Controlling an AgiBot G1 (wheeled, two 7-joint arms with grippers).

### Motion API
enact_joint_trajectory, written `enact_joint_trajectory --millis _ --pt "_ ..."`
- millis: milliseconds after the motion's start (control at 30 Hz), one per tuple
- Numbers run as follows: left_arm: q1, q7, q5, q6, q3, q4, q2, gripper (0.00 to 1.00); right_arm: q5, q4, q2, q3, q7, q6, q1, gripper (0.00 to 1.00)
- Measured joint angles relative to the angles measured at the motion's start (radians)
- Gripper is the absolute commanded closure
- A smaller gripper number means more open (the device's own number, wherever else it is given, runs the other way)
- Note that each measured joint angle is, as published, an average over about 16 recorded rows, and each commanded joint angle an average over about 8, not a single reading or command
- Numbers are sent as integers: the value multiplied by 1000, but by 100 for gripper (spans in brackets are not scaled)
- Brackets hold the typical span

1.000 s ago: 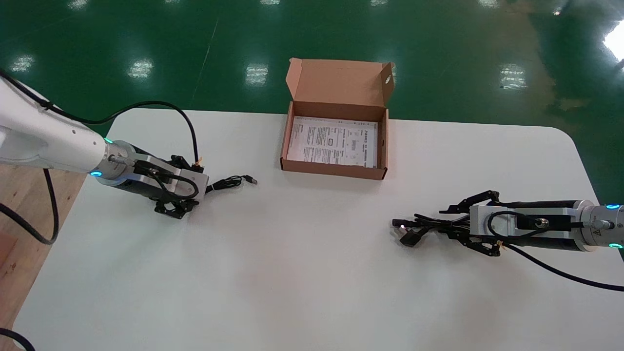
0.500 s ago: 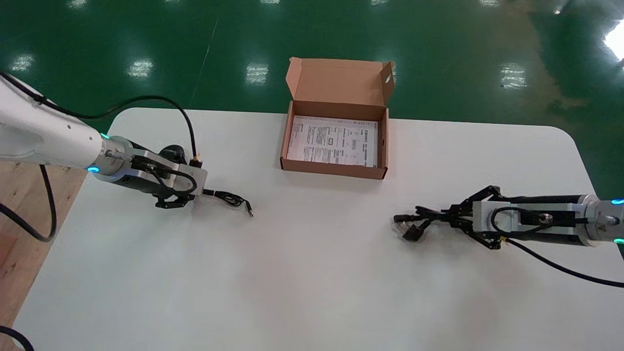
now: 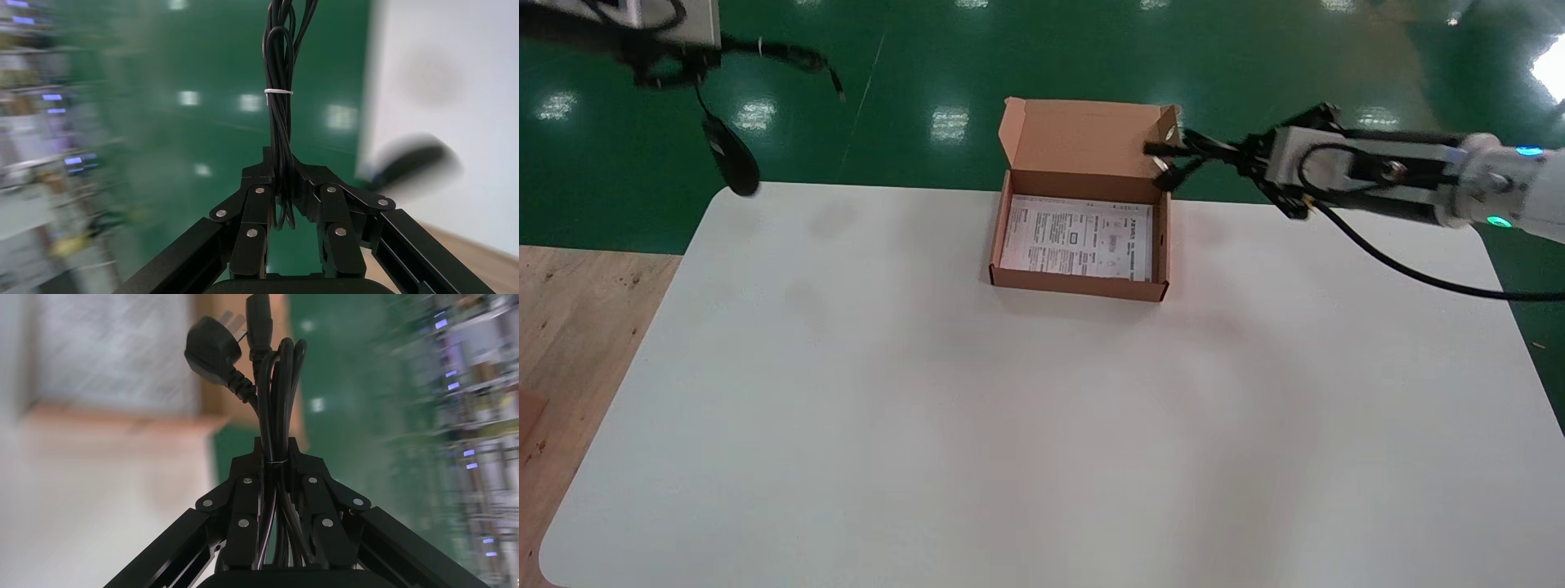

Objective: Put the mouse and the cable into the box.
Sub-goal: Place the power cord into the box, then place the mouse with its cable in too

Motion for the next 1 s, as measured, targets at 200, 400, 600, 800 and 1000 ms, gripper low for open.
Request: enact_joint_trajectory --millis 200,400,600,800,1000 --pt "-71 30 -39 -74 -31 -28 13 100 25 -4 -133 19 -32 147 8 100" --pt "-101 87 -88 -138 -68 -40 39 100 40 -19 -226 22 -83 235 -10 100" --pt "-113 155 -128 -170 -97 -32 58 100 48 -26 -263 3 -118 260 -45 100" --pt "-122 212 -150 -181 -113 -11 69 100 44 -18 -269 -40 -109 250 -80 83" --pt "-133 242 -155 -174 -116 18 75 100 37 -2 -270 -92 -67 245 -98 8"
